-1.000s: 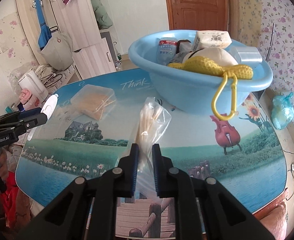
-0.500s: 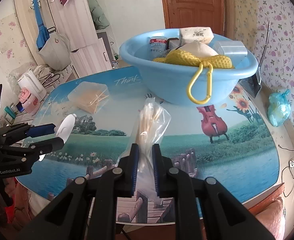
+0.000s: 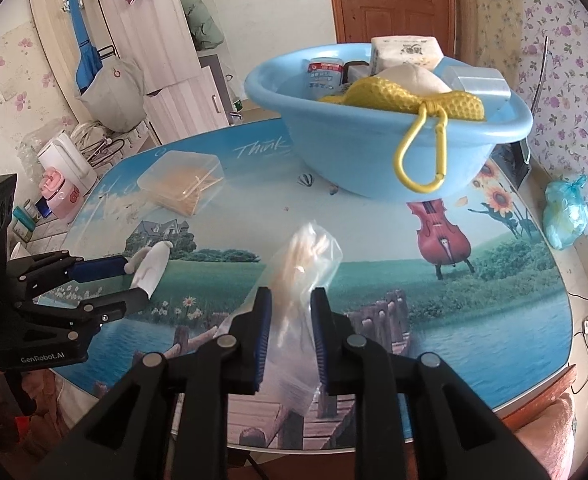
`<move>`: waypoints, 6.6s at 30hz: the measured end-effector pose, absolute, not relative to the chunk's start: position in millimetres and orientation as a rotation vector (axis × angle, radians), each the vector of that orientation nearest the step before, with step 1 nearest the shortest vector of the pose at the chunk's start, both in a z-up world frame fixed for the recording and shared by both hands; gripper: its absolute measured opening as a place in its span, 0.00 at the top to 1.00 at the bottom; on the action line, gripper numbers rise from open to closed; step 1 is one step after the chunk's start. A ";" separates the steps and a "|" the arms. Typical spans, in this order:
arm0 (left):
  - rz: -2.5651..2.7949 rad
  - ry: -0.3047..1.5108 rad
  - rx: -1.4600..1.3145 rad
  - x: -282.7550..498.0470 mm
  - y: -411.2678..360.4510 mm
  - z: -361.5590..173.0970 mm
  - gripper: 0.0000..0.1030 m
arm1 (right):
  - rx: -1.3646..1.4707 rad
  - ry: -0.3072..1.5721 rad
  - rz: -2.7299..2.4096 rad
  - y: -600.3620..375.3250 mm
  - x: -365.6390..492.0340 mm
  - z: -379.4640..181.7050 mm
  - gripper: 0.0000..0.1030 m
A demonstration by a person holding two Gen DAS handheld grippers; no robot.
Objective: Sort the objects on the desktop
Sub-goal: 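Lift the swab bag with the right tool while the left tool lifts the hook toward the basin, then lower the hook and swab bag into the basin and open both tools, then move both open tools toward the clear toothpick box on the table, then grasp the clear toothpick box with the right tool while the left tool clamps its other side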
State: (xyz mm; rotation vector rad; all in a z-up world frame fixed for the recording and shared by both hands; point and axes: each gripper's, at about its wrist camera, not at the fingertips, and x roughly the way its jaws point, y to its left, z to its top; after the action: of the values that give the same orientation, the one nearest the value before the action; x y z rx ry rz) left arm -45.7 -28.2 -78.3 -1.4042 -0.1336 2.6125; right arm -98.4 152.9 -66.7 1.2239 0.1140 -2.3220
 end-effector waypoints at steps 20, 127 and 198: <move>2.660 -0.086 -1.371 -44.2 -26.4 -73.9 0.50 | 1.190 0.183 -2.308 140.8 -95.4 -72.0 0.84; 2.738 -0.069 -1.085 -142.1 -19.8 18.2 0.09 | 0.881 0.007 -2.618 180.1 -182.5 39.6 0.61; 2.674 -0.136 -1.395 -99.4 -93.1 -73.0 0.08 | 1.128 0.130 -2.239 79.8 -127.8 -44.4 0.61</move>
State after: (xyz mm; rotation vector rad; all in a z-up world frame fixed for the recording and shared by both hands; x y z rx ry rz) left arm -99.4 -93.1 -73.0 -1.3945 -0.1358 2.6737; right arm -127.8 79.8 -44.4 1.1281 0.1301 -2.2394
